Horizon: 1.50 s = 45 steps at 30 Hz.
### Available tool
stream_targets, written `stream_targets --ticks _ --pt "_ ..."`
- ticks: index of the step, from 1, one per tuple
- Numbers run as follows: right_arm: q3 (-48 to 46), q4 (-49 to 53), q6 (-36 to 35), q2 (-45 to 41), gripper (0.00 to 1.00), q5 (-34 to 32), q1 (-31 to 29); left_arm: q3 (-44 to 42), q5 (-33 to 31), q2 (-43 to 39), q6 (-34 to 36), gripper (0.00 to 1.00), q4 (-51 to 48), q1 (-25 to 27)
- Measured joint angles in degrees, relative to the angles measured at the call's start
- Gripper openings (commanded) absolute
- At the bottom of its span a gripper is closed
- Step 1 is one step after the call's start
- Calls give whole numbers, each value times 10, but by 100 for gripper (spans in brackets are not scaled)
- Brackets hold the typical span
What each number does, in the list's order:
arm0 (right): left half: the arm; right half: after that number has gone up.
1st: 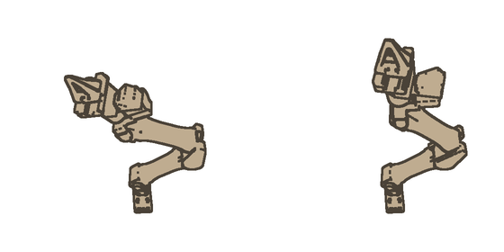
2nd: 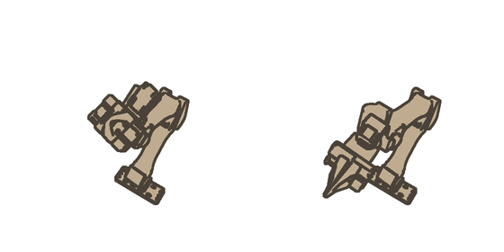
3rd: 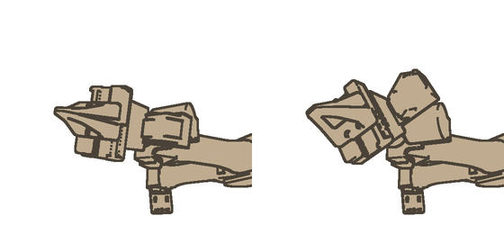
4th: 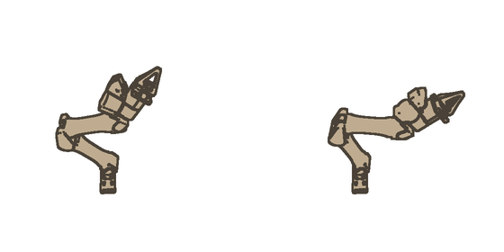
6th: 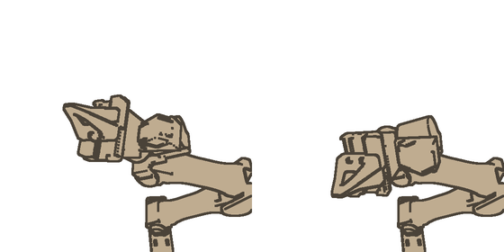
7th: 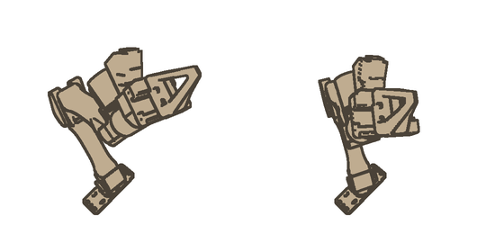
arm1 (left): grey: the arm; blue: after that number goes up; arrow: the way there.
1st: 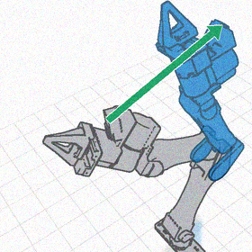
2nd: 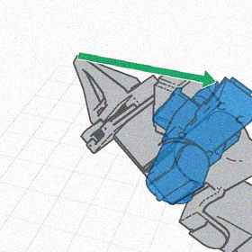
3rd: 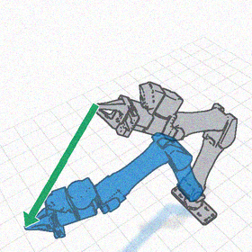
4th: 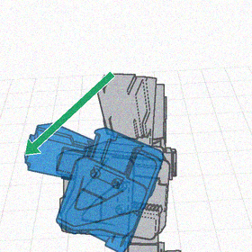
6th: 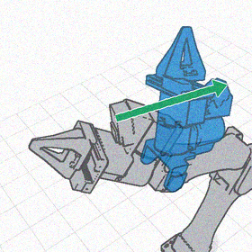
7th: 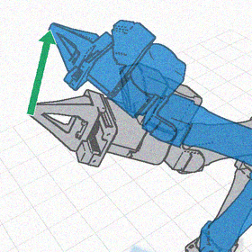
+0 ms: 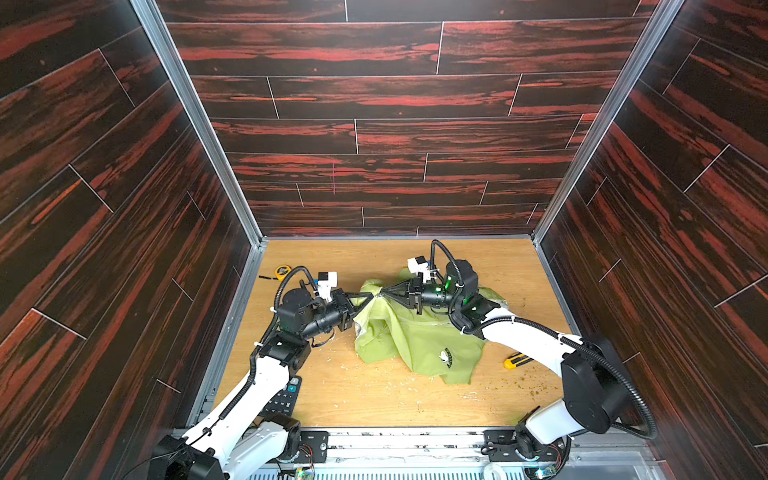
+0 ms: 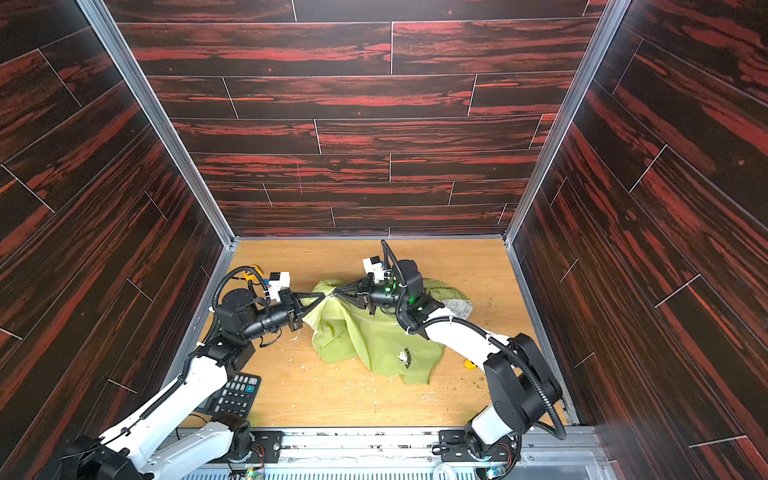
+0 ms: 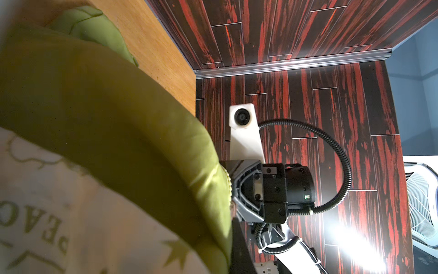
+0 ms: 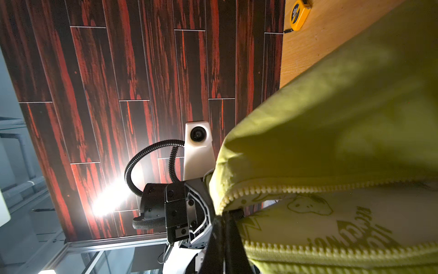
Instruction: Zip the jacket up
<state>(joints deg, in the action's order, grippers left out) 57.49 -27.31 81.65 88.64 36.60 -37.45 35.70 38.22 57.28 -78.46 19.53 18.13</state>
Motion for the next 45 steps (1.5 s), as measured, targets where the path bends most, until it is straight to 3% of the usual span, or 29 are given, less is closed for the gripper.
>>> stream_targets --ticks 15,20,24,32,37,42,44,45 --pt "36 97 -63 -6 0 13 2 -5 23 -3 0 1 -7 -9" --pt "41 94 -52 -5 0 1 11 -5 17 -6 -1 37 -8 -25" --pt "57 92 -33 8 0 -20 28 -3 10 -8 0 53 -15 -40" --pt "93 89 -11 32 0 -30 21 -2 5 -8 20 59 -32 -30" --pt "93 89 -4 35 0 -31 21 9 1 -4 27 52 -35 -25" --pt "93 90 -2 40 0 -33 21 27 7 11 39 20 -39 -23" --pt "94 92 -2 40 0 -34 21 28 8 12 42 2 -46 -23" --pt "95 94 -3 40 0 -35 21 28 8 12 43 0 -50 -23"
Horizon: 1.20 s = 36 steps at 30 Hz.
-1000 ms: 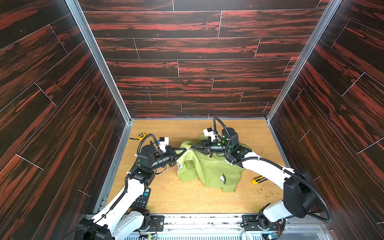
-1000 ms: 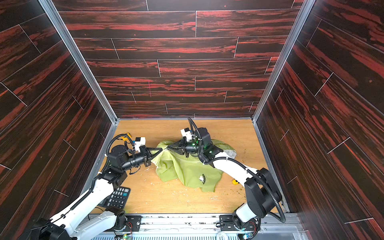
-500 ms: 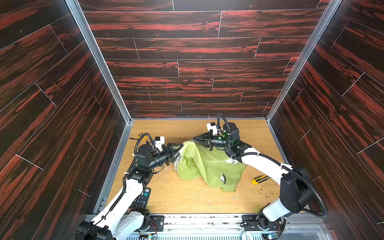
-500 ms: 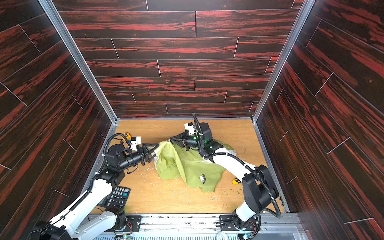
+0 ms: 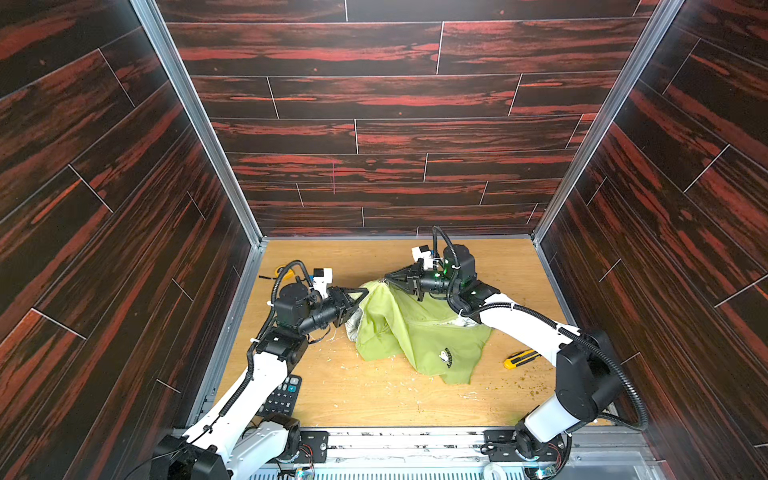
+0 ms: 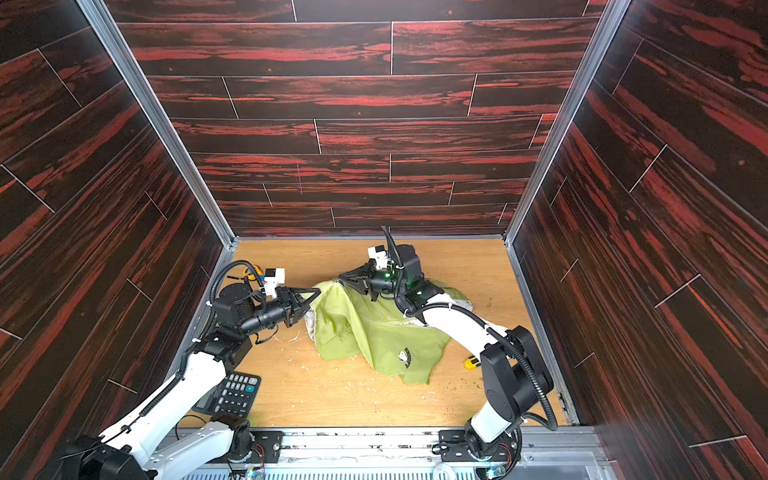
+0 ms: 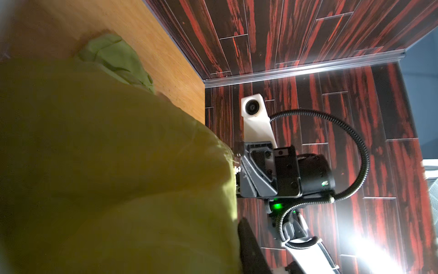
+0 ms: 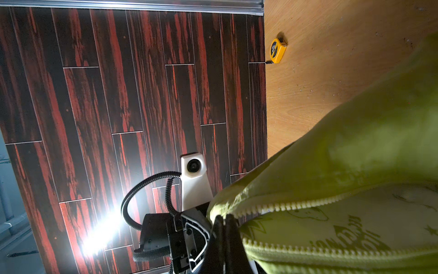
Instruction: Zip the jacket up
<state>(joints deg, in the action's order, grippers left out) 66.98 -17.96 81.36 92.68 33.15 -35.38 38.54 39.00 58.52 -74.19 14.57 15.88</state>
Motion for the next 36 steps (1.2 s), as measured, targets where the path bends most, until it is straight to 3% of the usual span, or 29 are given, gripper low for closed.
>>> stream_targets --ticks 20,36 --pt "36 182 -130 -1 0 -54 14 2 -55 -63 58 0 -136 -40" --pt "95 397 -285 -38 0 -122 87 22 -211 -76 180 0 -395 -51"
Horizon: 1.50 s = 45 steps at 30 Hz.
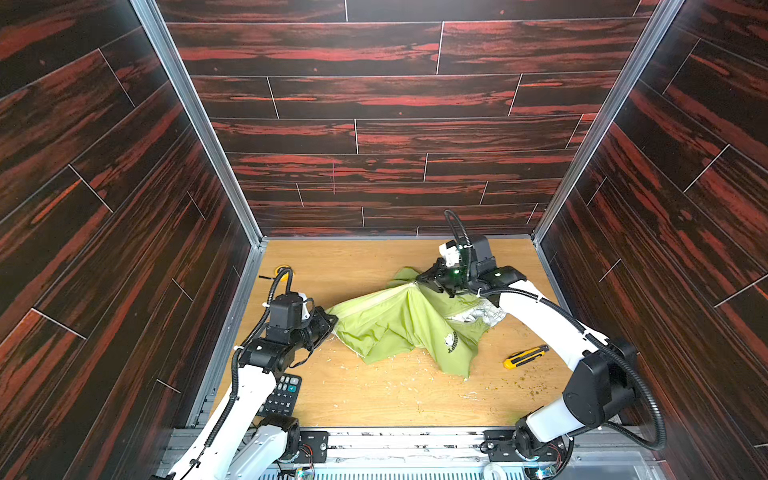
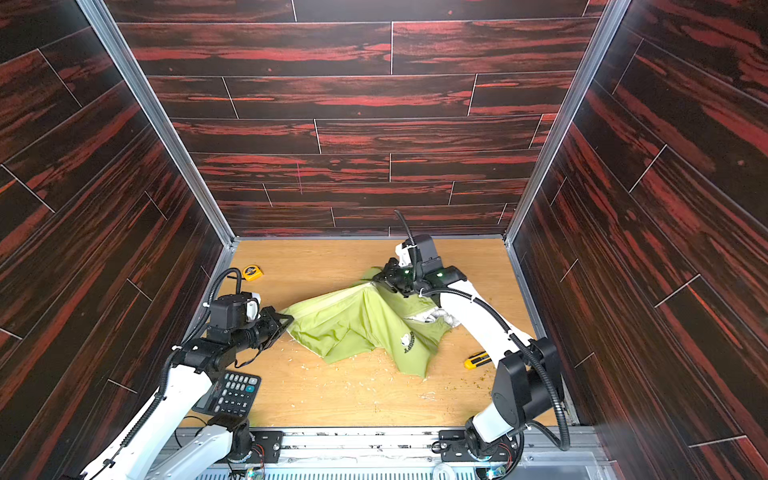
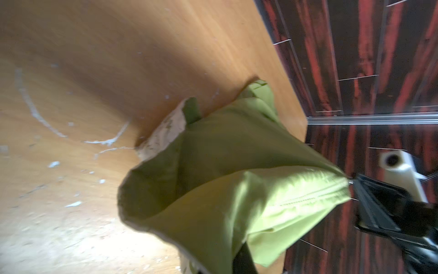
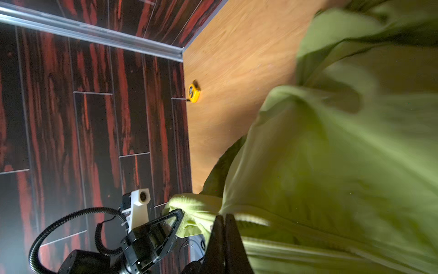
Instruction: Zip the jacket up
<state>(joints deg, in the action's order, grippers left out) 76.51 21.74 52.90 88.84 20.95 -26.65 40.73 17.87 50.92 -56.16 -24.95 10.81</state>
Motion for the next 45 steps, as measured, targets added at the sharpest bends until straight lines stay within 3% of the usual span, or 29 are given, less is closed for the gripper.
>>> stream_targets --ticks 24,37,45 --pt "25 201 -145 -36 0 -56 245 0 -139 21 43 0 -118 -10" --pt "37 229 -162 -36 0 -71 269 13 -143 50 63 0 -114 -17" --pt "96 248 -165 -22 0 -83 271 118 -142 141 96 0 -109 -31"
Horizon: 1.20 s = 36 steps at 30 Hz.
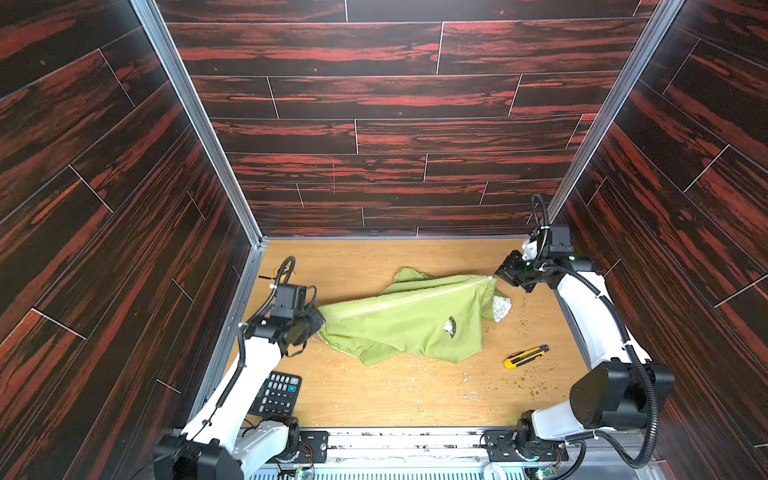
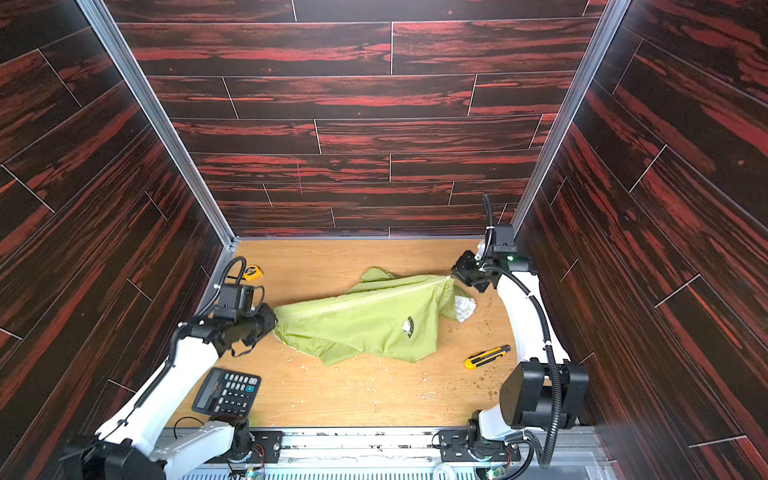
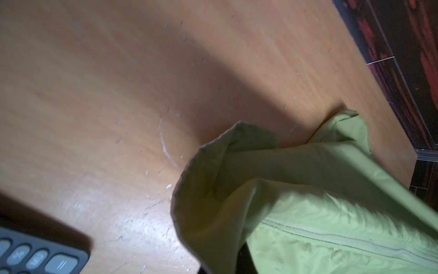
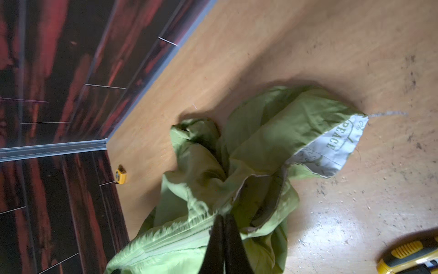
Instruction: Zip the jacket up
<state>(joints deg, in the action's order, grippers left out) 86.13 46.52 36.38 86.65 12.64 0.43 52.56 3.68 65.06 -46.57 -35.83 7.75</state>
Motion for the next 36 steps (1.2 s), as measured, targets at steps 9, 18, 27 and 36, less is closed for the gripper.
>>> stream_targets --ticks 9,18,27,36 --pt "381 -14 25 206 0 86 34 422 67 308 23 0 54 -11" --pt "668 -91 75 289 0 237 74 886 154 491 40 0 23 -12" --pt "82 -183 29 62 0 266 63 324 145 176 68 0 76 -6" --pt "-268 -131 -22 -52 0 240 62 -56 72 -15 50 0 43 -10"
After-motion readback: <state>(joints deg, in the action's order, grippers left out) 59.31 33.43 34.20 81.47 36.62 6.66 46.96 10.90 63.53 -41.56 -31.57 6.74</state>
